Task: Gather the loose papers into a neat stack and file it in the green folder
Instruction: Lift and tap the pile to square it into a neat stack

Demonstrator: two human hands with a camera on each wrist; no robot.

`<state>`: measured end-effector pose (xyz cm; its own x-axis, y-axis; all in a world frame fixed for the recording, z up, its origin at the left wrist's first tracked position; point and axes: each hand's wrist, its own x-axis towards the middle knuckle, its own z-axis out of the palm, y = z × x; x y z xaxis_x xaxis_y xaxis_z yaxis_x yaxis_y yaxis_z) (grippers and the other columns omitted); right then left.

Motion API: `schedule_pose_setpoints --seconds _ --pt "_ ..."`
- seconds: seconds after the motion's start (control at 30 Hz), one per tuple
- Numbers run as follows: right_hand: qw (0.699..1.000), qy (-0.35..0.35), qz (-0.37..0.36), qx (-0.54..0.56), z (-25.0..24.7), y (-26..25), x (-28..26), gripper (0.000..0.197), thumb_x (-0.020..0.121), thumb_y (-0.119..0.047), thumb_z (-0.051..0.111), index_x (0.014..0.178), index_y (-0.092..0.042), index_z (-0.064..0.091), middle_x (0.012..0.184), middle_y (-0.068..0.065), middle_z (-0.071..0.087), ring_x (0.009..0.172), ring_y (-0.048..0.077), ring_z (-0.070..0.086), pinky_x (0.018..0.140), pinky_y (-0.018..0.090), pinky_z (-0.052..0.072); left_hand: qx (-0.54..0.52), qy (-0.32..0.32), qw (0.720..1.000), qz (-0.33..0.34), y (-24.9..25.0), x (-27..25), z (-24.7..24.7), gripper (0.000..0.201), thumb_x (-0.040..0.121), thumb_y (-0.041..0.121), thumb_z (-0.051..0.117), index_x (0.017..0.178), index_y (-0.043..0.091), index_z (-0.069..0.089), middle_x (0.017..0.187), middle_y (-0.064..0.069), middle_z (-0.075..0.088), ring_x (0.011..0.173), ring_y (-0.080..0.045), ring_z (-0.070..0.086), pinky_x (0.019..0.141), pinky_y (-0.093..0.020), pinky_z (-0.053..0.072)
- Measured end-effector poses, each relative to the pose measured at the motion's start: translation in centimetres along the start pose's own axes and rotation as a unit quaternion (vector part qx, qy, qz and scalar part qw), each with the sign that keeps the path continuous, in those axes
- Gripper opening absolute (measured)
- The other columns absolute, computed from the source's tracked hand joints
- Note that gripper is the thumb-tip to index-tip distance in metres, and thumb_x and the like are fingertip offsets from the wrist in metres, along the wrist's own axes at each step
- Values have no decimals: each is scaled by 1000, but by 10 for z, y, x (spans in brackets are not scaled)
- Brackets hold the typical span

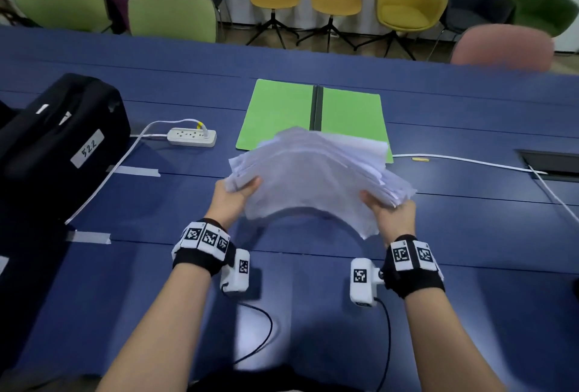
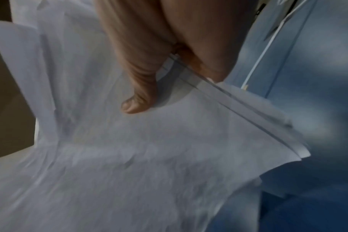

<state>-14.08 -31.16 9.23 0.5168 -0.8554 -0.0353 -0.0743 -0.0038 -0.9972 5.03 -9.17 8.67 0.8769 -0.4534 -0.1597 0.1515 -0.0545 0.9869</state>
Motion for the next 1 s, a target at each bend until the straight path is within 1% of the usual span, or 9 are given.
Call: schedule_pose_setpoints --seconds 0.1,0.2,0.37,0.43,0.5,0.73,0.83,0.93,1.0 --pt "998 -11 -50 25 0 -4 -5 37 73 5 75 84 -30 71 80 -24 73 76 -6 67 73 15 54 -27 11 999 30 8 -10 6 16 81 12 74 90 24 70 98 -1 71 85 -11 65 81 -27 54" --pt "1000 -22 3 14 1 13 -12 34 70 1 79 91 -24 69 78 -16 75 78 4 68 79 29 55 -38 39 998 5 -1 -19 6 20 77 13 77 95 18 70 92 3 73 77 -13 65 62 -15 54" --pt "996 -18 75 48 -6 24 -15 44 58 -26 88 98 -18 70 89 -5 74 79 10 68 81 32 54 -47 84 995 -28 -5 -18 4 25 69 28 83 91 19 72 86 5 74 83 -18 66 85 -35 52" --pt "994 -10 78 71 -8 23 -15 78 37 -54 89 102 -16 69 91 -5 73 78 7 69 76 26 57 -49 113 992 -31 -2 -17 6 41 57 45 85 91 26 71 101 -1 73 93 -23 68 92 -39 52" --pt "994 -14 71 87 -10 21 -16 80 30 -61 87 96 -21 69 85 -9 74 75 4 69 69 20 57 -47 141 989 -24 -2 -17 6 57 49 53 84 98 28 70 114 -2 70 107 -26 66 97 -42 52" --pt "994 -13 31 106 -7 2 -15 21 77 -10 75 85 -26 65 64 -14 72 54 -5 64 52 9 49 -42 171 984 -5 2 -18 17 46 63 35 86 99 12 68 101 18 66 96 -12 63 89 -28 52" --pt "995 0 31 94 -5 -2 -9 16 77 -14 76 82 -28 69 77 -6 68 59 -4 64 58 10 50 -40 180 983 2 6 -17 22 30 65 32 86 81 17 65 81 10 66 74 -7 60 75 -18 48" --pt "998 -4 24 55 -5 -5 -4 7 73 -27 78 78 -30 73 88 1 69 82 13 63 82 27 51 -31 173 984 -10 3 -14 23 30 64 35 86 69 22 60 67 8 60 55 0 53 60 -7 42" --pt "998 12 23 64 -4 -7 -4 12 79 -18 71 74 -29 71 80 -3 64 75 14 57 78 30 47 -19 174 985 -17 4 -12 24 33 63 38 86 65 24 57 64 10 56 56 -3 50 57 -7 40"
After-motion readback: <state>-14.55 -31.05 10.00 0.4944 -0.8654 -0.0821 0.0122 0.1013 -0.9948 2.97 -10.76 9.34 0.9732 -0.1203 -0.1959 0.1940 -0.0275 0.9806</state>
